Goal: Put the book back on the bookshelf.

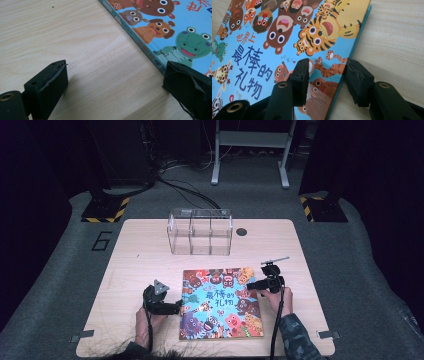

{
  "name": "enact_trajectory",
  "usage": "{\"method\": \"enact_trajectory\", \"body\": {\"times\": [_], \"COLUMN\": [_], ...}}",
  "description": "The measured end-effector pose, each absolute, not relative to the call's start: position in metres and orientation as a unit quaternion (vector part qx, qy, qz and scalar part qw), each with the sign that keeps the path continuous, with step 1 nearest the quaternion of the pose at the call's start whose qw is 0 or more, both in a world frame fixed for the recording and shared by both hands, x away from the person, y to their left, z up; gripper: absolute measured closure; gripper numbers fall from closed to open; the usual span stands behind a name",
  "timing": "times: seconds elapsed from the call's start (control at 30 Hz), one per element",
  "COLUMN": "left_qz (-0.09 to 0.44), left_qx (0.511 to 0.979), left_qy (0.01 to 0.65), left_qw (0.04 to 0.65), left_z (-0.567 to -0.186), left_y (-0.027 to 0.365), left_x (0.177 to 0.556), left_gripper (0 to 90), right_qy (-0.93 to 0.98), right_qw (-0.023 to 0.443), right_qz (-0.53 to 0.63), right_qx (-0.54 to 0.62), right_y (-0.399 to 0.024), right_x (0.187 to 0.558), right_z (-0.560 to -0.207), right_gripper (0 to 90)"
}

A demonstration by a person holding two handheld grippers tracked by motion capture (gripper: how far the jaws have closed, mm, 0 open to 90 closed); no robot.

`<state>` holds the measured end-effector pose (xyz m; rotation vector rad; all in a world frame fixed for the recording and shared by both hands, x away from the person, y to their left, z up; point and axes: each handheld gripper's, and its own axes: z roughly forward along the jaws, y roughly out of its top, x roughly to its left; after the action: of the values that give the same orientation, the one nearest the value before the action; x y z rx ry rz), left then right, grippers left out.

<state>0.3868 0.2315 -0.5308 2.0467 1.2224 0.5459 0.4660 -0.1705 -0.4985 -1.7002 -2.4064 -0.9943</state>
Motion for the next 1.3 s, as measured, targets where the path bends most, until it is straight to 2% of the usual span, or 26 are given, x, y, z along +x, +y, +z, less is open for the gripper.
{"method": "enact_trajectory", "body": {"times": [0.27, 0.57, 0.9, 1.3], "left_qz": [0.209, 0.209, 0.208, 0.207], "left_qx": [0.788, 0.785, 0.784, 0.786], "left_qy": [0.47, 0.472, 0.473, 0.471], "left_qw": [0.34, 0.342, 0.344, 0.343], "left_z": [-0.531, -0.531, -0.531, -0.531], "left_y": [0.232, 0.231, 0.231, 0.231], "left_x": [0.387, 0.386, 0.386, 0.386], "left_gripper": [5.5, 5.6, 5.6, 5.8], "right_qy": [-0.784, -0.771, -0.769, -0.755], "right_qw": [-0.015, 0.002, 0.016, 0.05], "right_qz": [-0.327, -0.367, -0.371, -0.426], "right_qx": [-0.527, -0.521, -0.52, -0.495], "right_y": [-0.168, -0.172, -0.174, -0.177], "right_x": [0.46, 0.46, 0.465, 0.463], "right_z": [-0.478, -0.463, -0.469, -0.44], "right_gripper": [55.9, 54.4, 52.2, 53.7]}}
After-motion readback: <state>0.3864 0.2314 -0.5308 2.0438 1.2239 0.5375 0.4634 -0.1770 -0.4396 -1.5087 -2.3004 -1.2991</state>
